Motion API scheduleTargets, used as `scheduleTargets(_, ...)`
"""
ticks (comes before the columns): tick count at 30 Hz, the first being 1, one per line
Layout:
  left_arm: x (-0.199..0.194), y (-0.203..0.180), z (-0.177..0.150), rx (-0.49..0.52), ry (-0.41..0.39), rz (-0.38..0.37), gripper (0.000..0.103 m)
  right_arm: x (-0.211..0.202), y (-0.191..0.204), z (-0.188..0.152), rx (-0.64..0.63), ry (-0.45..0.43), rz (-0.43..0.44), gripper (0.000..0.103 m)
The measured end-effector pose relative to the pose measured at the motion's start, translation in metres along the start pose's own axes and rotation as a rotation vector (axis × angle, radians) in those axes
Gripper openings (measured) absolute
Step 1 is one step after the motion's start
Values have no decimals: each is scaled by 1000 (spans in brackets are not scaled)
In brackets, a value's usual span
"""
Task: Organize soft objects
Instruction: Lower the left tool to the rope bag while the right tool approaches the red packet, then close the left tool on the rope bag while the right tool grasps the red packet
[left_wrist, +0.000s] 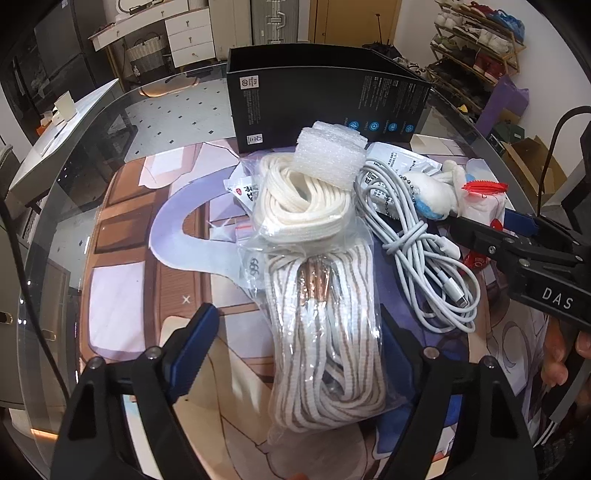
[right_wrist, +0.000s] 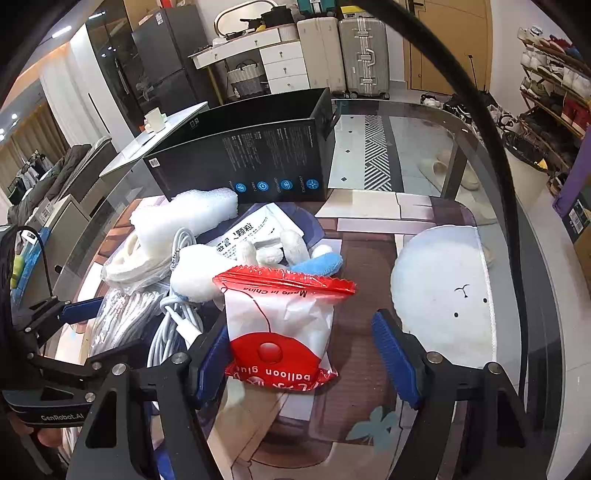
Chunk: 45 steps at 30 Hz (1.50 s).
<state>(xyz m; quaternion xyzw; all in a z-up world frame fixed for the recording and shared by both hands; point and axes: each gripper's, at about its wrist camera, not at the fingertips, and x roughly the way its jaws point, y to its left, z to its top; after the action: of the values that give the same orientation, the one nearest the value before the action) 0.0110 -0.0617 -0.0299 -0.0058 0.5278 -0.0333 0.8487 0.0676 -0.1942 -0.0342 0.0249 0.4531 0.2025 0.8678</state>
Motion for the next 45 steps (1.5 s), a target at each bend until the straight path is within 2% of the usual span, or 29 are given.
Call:
scheduleTargets(5,-5,8,-2,-2,-8,-5,67,-1,0,-1,2,-1,-13,65)
scheduleTargets(7,-8,15,-1,-13,-12,-28,55,-1,-1,-1,2,-4,-17,62)
scheduleTargets(10,-11,28,-1,-40,-10,-59,45,-2,-3,-2,10,-9,-20,59)
scheduleTargets(15,-12,32,-3,-39,-12,-70,41,-4,-5,-3,17,-5,-29,52)
scheduleTargets(22,-15,32,-4,-29,0,-90,39,-7,-9,-6,33,2,-33,48)
scheduleTargets(31,-17,31,-4,-23,12,-110,38,-11,-8,-8,-12,27,-60,47)
scheduleTargets(38,-21,28,-8,-3,12,-104,38,-14,-2,-10,-27,40,-43,47)
scheduleTargets(40,-23,28,-8,0,8,-101,38,-15,5,-10,-58,33,-67,47)
scheduleTargets(42,-26,27,-8,5,-2,-93,38,-16,6,-10,-48,42,-33,47)
scheduleTargets(45,-33,27,-9,12,-17,-85,38,-18,12,-10,-65,35,-42,47)
